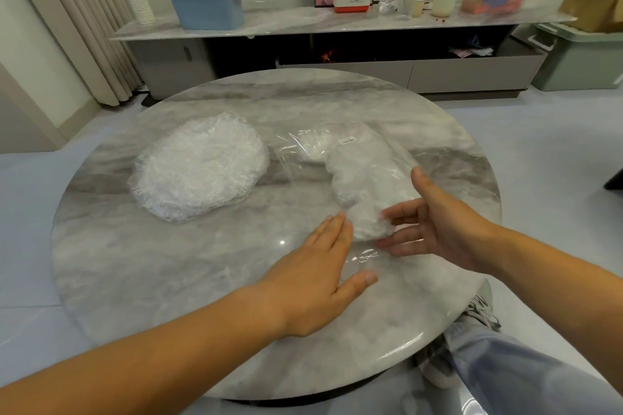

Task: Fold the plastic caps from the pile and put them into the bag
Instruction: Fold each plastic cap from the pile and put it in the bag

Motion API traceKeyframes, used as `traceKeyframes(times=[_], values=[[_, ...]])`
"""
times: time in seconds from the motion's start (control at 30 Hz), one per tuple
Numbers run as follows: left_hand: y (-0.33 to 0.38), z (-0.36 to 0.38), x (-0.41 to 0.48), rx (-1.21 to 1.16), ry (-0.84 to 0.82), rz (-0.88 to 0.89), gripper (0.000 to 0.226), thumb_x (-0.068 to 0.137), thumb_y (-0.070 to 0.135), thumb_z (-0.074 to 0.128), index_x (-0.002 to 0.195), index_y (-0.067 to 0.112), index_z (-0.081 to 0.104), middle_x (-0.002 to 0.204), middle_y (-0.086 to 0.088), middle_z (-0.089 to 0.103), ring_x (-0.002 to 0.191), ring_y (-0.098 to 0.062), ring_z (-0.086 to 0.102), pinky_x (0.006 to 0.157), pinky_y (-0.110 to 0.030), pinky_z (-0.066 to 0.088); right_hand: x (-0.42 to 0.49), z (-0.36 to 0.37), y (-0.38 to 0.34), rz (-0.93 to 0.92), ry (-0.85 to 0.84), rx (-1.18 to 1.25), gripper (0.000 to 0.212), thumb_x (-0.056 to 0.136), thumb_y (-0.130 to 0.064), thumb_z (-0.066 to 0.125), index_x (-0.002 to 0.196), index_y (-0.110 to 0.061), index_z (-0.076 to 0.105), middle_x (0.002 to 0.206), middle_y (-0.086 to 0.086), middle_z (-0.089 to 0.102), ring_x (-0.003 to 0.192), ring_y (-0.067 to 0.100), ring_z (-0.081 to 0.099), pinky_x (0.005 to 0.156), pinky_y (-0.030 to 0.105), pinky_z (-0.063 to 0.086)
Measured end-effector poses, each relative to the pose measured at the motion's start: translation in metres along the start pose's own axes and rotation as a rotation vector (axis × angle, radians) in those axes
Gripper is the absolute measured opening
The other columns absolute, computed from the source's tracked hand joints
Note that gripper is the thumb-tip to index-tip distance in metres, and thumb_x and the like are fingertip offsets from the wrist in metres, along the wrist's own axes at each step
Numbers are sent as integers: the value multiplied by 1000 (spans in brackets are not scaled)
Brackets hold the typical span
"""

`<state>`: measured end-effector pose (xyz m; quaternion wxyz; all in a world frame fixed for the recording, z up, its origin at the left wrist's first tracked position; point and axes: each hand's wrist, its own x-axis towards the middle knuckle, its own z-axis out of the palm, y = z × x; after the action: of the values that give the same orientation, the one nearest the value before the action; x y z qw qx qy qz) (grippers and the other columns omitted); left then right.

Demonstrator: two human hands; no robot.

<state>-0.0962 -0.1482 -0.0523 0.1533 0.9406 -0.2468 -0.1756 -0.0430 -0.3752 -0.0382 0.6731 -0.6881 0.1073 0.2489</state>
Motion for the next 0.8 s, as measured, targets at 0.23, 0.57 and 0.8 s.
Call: traceKeyframes(times=[0.23,0.57,0.8], values=[[-5,4,-8,-27,46,49,83,99,65,24,158,23,-14,164,11,-26,148,1,-23,119,-17,-7,8,33,2,156,-111,259,102,85,-86,36,140,-2,52,138,10,56,119,25,61,95,42,52],[-24,6,-12,-18,-1,83,84,97,69,26,159,26,-12,162,15,-27,146,3,-27,122,-21,-6,18,61,6,31,87,547,74,91,-67,55,124,-1,61,133,26,56,116,37,64,96,41,52],[-26,6,-15,-2,-26,83,85,97,69,27,160,26,-11,163,13,-27,146,2,-27,122,-22,-7,12,50,13,45,97,588,79,92,-65,55,130,4,55,133,29,59,124,43,59,111,49,44]])
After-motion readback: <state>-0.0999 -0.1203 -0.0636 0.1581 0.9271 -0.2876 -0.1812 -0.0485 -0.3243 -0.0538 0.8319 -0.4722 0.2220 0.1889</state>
